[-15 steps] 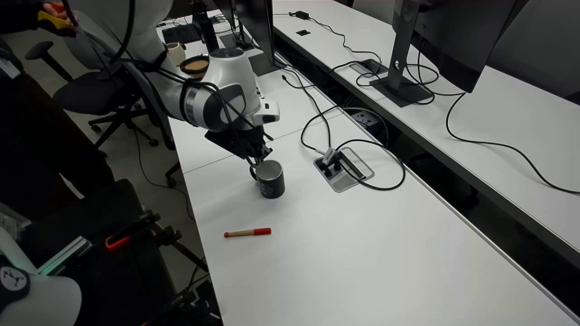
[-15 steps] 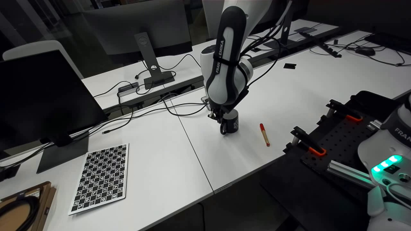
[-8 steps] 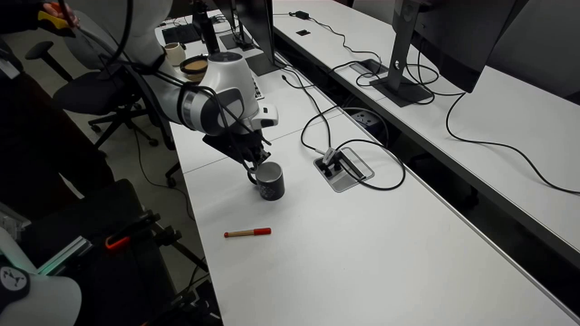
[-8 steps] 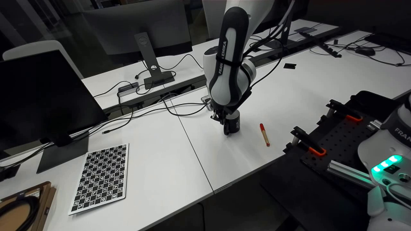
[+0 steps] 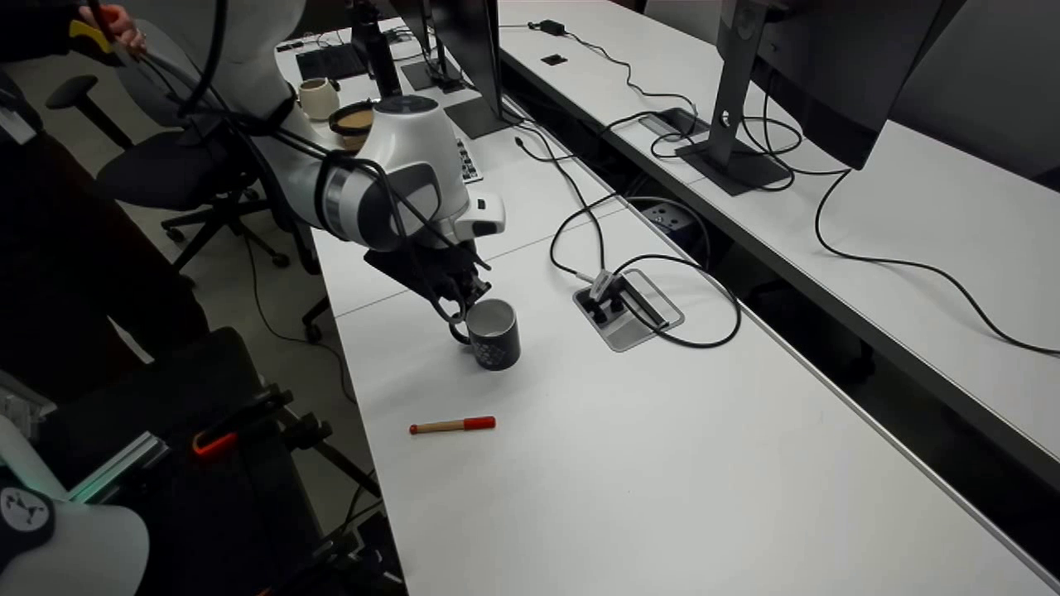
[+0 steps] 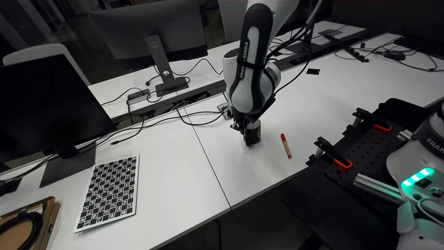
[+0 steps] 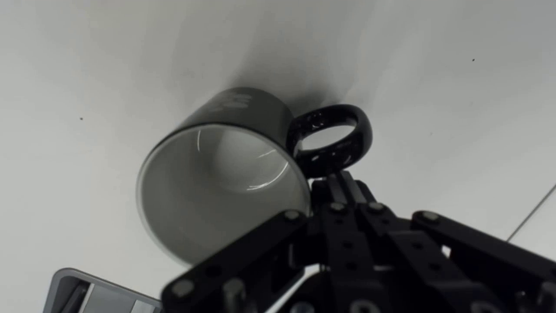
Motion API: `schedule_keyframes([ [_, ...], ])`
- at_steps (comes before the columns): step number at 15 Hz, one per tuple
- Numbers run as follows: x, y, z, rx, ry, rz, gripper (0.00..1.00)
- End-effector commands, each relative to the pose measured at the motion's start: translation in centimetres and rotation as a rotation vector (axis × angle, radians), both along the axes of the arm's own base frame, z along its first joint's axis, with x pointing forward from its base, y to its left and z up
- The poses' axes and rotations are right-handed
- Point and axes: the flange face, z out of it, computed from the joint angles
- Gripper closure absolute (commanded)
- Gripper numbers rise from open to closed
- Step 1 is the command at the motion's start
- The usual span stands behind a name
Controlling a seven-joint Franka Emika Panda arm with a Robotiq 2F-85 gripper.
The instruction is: Rotate the black cup counterclockwise so that the handle is on the right side
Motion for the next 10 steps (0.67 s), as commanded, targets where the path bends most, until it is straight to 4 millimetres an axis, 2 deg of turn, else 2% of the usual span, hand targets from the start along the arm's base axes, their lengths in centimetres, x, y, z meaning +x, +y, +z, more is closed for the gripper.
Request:
schedule_keyframes([
  [1,-0.85,-0.69,1.02,0.005,-0.006,-0.004,1.00],
  [10,-1.82,-1.58,0.55,0.004,0.018,-0.026,1.00],
])
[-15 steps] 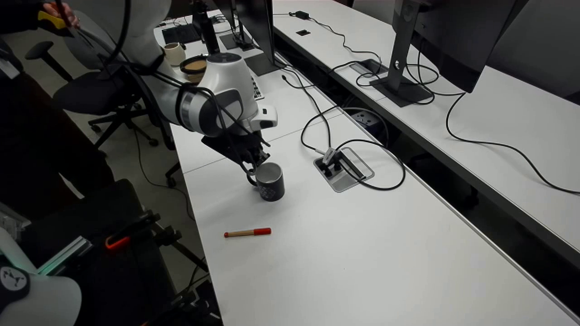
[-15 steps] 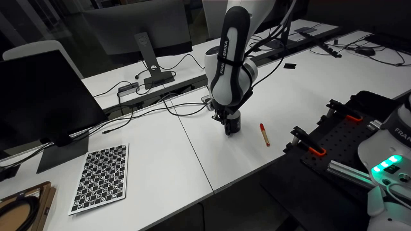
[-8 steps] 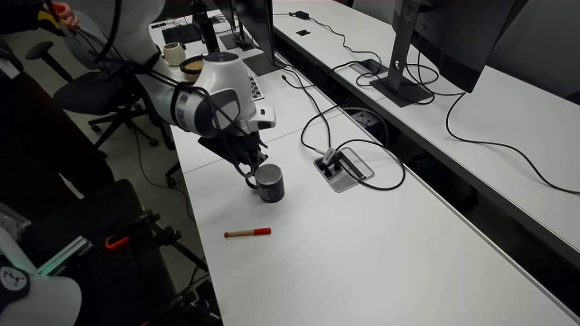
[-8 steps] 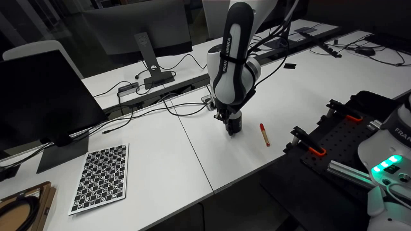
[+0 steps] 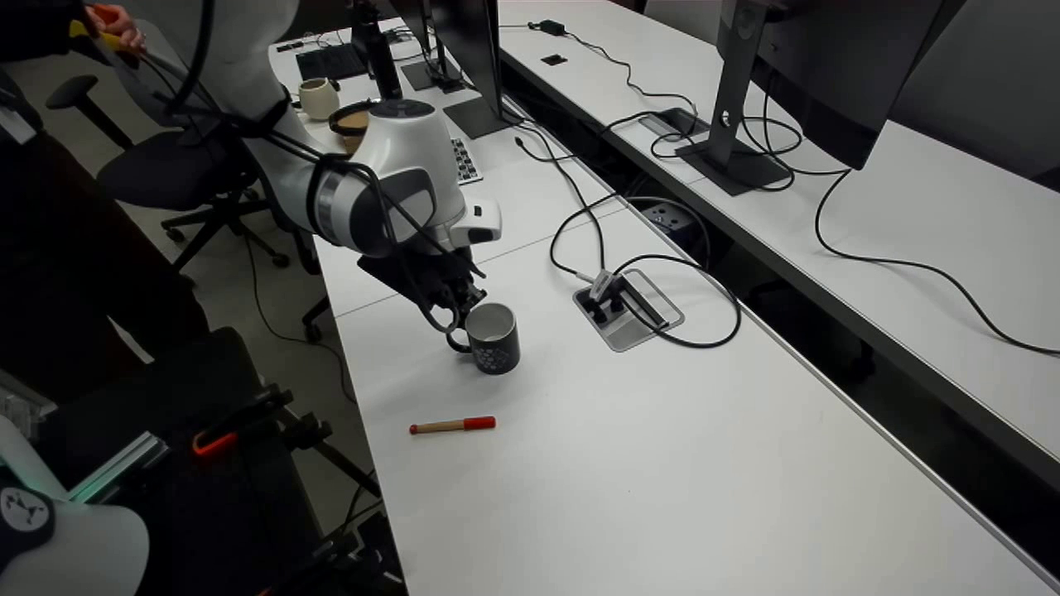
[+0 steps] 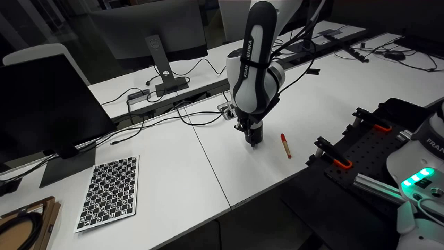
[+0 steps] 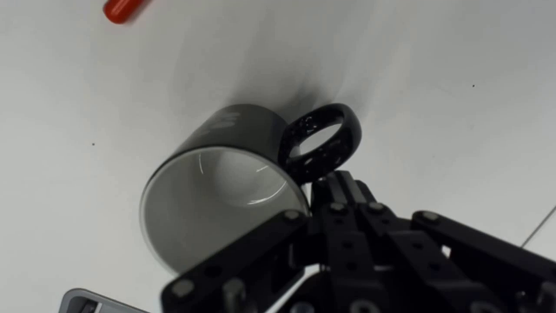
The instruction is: Rotate the black cup counterclockwise so that the handle is on the right side
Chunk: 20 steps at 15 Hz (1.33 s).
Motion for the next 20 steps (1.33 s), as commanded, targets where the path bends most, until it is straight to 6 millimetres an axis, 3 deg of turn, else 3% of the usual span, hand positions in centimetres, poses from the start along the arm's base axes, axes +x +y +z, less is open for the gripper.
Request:
schedule_keyframes([
  [1,-0.7,-1.0,0.5,0.009,0.001,-0.020,1.00],
  [20,-1.5,-4.2,0.4,0.019,-0.002,-0.101,1.00],
])
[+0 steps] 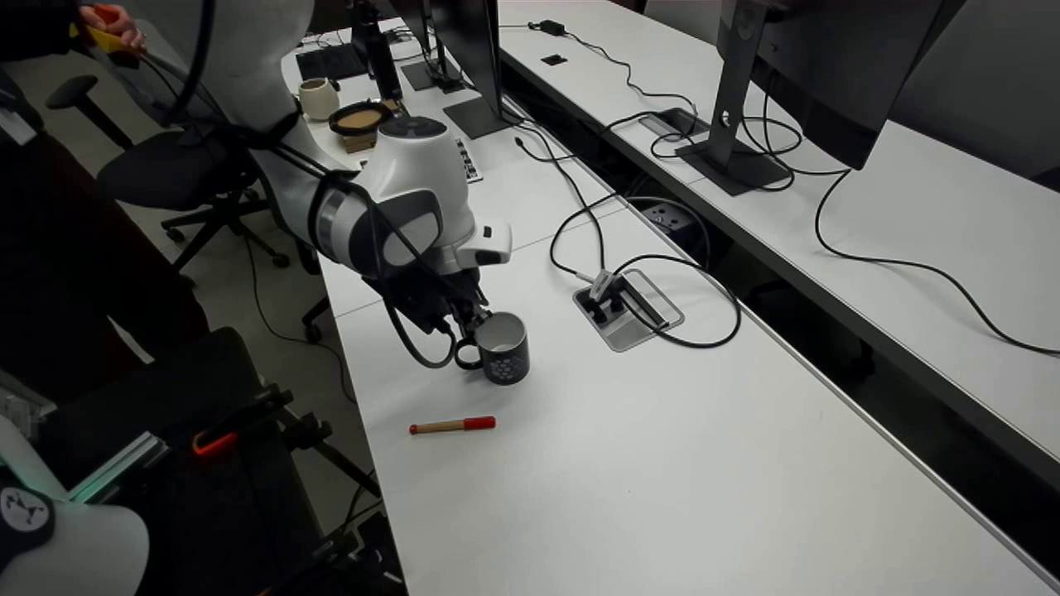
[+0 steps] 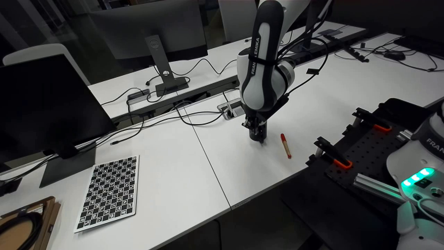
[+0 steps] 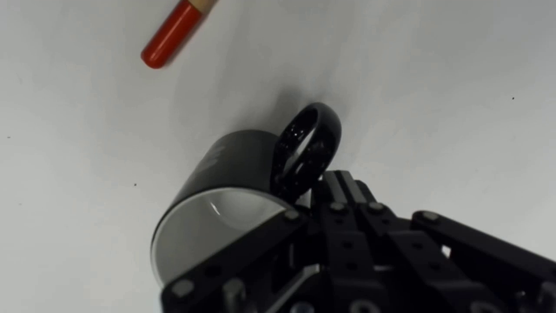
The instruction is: Rotate the black cup counterclockwise so that the handle is on the right side
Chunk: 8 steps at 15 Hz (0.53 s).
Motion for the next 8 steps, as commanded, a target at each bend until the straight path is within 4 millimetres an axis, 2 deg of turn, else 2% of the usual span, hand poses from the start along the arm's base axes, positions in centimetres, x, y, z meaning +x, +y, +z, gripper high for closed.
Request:
schedule_keyframes([
  [1,-0.7,-0.9,0.9,0.009,-0.011,-0.023,1.00],
  [8,-1.4,-2.1,1.0,0.009,-0.005,-0.057,1.00],
])
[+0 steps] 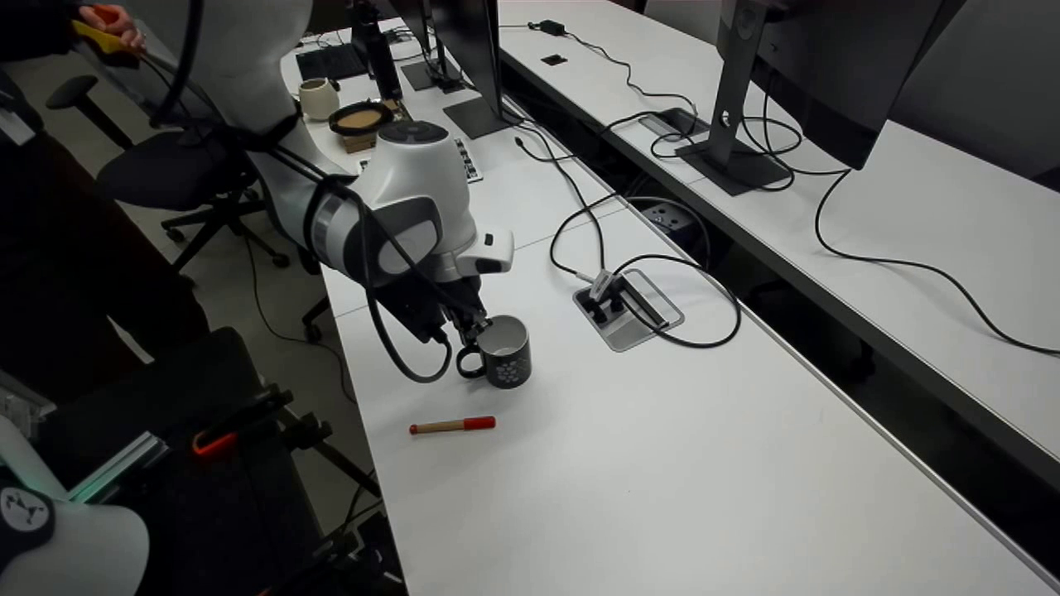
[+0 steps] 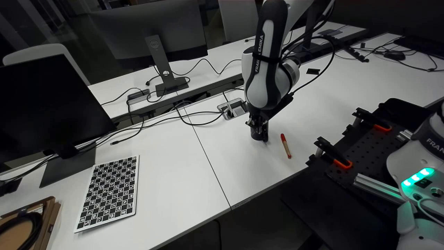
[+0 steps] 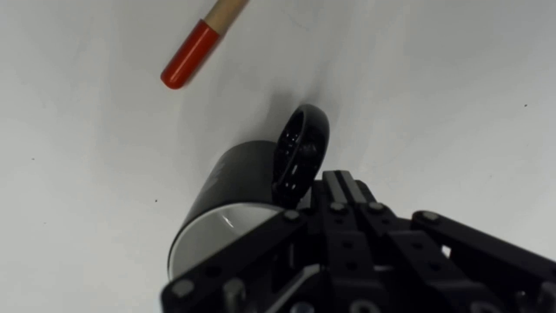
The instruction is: Rotate the black cup counterclockwise so that the handle is on the right side
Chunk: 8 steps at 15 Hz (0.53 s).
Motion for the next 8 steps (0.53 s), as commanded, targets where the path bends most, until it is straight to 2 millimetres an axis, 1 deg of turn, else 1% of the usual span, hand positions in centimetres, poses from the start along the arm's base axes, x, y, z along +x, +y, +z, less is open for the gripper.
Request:
schedule_keyframes([
  [1,-0.8,-0.9,0.8,0.008,-0.010,-0.028,1.00],
  [8,-1.3,-1.9,0.5,0.004,-0.002,-0.053,1.00],
])
